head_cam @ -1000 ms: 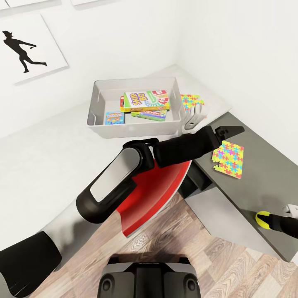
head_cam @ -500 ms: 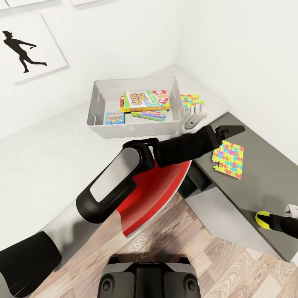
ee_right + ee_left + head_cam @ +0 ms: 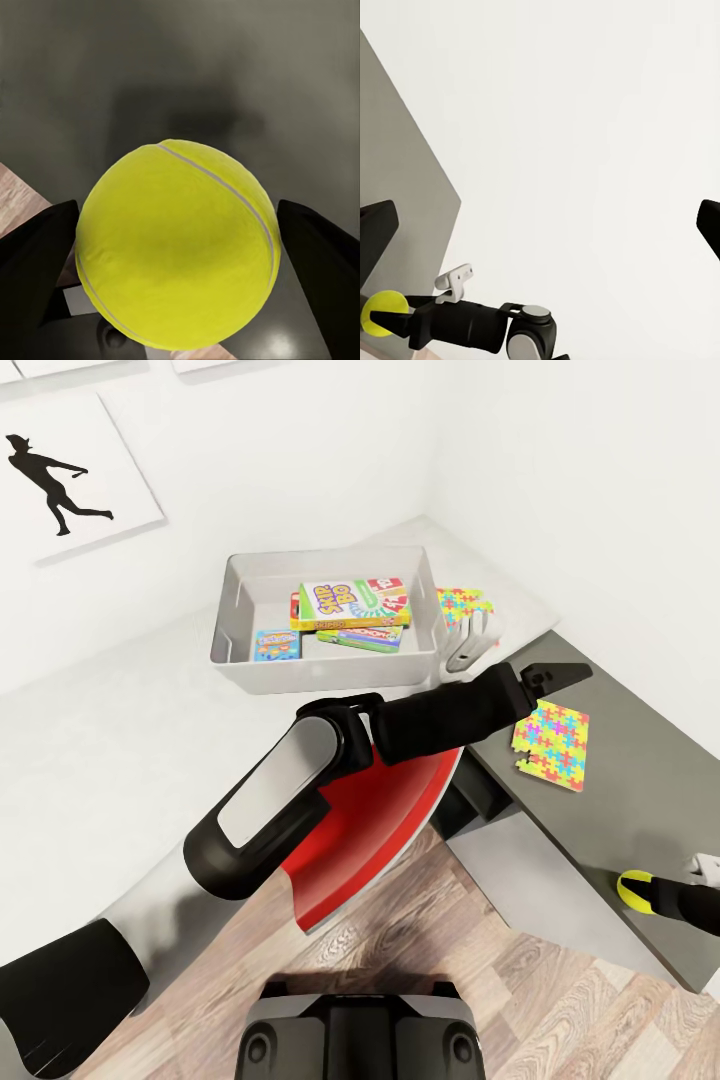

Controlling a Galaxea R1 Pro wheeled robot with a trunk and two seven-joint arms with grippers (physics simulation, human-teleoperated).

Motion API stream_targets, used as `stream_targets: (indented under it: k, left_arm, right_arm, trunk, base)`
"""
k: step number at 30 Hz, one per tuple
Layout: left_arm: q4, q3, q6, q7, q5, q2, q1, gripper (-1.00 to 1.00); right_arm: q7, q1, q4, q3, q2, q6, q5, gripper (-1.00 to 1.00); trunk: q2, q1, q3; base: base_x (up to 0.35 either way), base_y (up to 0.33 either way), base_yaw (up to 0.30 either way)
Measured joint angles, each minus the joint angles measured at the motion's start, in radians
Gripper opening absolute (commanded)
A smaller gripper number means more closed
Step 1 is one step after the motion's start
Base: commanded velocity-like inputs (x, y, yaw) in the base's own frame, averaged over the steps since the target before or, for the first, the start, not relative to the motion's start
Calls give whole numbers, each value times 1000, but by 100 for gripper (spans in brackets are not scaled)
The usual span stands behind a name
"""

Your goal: Put all the toys in the child's room - the three board games (two on the bed and one on the table), the two jigsaw puzzles on the table, and the tennis ball on the table - inside the toy box on the table in the child's room.

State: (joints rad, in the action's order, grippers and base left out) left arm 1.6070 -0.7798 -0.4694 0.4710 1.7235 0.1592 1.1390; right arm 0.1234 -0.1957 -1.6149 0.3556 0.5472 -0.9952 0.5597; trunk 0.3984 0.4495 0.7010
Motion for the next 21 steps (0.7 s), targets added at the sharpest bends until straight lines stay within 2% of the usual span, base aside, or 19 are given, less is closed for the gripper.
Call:
stream_targets:
  k: [9, 21]
  left_arm:
    - [0, 2, 0, 1, 0, -1, 0, 100]
    - [1, 19, -6, -23, 0, -20, -6, 100]
  right_arm:
    - [0, -1, 0, 1, 1, 0, 0, -100]
    - [10, -2, -1, 6, 11, -5, 1, -100]
  trunk:
    - [0, 0, 0]
    - [0, 0, 0]
  base:
    - [0, 0, 0]
    - [0, 0, 0]
